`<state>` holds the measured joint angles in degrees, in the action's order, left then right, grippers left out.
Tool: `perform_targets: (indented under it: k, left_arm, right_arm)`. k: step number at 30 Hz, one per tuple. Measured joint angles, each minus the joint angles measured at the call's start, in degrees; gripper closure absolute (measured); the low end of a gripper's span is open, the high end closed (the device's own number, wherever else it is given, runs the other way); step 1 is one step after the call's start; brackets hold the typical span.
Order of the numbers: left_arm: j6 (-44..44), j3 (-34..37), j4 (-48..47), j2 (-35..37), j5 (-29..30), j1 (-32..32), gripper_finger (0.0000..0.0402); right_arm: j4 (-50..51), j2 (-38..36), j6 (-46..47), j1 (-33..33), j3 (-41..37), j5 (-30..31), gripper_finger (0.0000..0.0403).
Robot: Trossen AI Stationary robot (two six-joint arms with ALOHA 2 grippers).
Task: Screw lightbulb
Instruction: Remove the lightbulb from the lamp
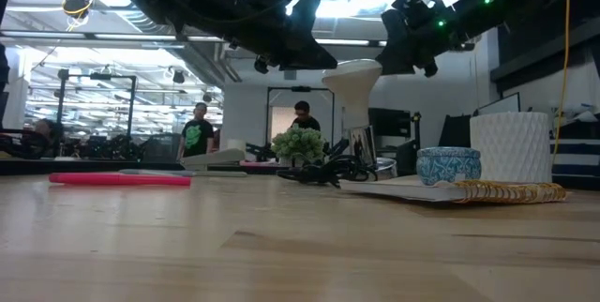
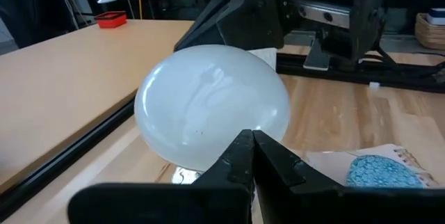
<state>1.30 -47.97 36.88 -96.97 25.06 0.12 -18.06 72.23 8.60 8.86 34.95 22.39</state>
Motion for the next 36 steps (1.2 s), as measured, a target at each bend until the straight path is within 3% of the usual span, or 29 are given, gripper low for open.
perform_targets:
  k: [11, 16, 20, 27, 30, 36]
  left_arm:
    - [-0.69, 0.0, 1.13, 0.02, -0.2, 0.55, 0.0401]
    - [-3.31, 0.0, 7.94, 0.02, -0.22, 1.2, 0.0401]
    - [-4.88, 0.0, 11.71, 0.09, -0.26, 1.54, 0.0401]
    - [-4.34, 0.0, 14.01, 0.09, -0.36, 3.54, 0.0401]
    - [-4.2, 0.0, 15.04, 0.09, -0.39, 5.6, 0.0401]
    - [-2.83, 0.0, 14.8, 0.09, -2.64, 11.69, 0.0401]
  right_arm:
    - [6.83, 0.08, 0.09, 0.04, 0.01, -0.78, 0.0392]
    - [7.45, -0.46, -1.62, 0.07, 0.01, 3.77, 0.0391]
    - [7.69, -3.29, -3.95, 0.11, 0.01, 6.89, 0.0391]
    - [12.93, -11.62, -4.23, 0.09, 0.01, 6.57, 0.0391]
    - [18.22, -16.13, -0.23, 0.09, 0.01, 1.93, 0.0391]
    - [22.1, -22.04, 4.74, 0.09, 0.01, -15.25, 0.0391]
